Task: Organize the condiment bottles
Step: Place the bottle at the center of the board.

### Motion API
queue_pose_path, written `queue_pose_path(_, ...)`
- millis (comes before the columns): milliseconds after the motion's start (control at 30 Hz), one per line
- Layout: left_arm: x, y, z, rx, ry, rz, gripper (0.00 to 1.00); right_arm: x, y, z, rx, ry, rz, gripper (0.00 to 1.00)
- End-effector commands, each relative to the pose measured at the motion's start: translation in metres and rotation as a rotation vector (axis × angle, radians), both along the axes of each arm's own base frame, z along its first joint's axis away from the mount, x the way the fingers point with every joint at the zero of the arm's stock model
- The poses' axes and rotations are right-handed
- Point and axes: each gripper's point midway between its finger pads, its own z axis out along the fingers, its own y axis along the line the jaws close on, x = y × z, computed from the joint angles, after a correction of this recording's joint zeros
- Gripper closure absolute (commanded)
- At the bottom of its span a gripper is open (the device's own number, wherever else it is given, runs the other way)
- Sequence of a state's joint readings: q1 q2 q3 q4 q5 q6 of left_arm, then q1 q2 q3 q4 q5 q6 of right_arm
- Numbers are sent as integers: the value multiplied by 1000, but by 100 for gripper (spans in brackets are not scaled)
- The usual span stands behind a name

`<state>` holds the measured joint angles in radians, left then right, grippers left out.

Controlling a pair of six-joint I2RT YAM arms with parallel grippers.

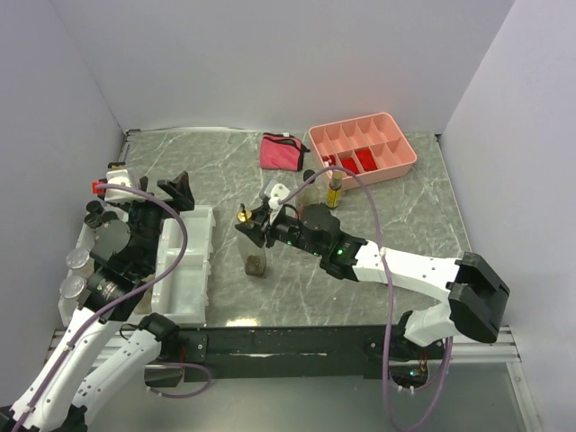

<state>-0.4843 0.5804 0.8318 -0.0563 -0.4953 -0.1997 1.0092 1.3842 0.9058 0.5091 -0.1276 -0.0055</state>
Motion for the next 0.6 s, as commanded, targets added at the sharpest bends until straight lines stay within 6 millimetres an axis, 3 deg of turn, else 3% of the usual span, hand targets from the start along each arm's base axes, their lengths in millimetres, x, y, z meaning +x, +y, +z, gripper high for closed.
queue_pose_path(0,1,1,7,-14,-32,6,1,-9,6,37,97,-163,62,90)
queue_pose_path(200,1,0,7,-9,-33,1,1,-13,5,21,41,-186,74,74)
queue_pose_path(567,-1,-26,9,13,-48,-147,1,-21,-3,4,7,-137,87,23)
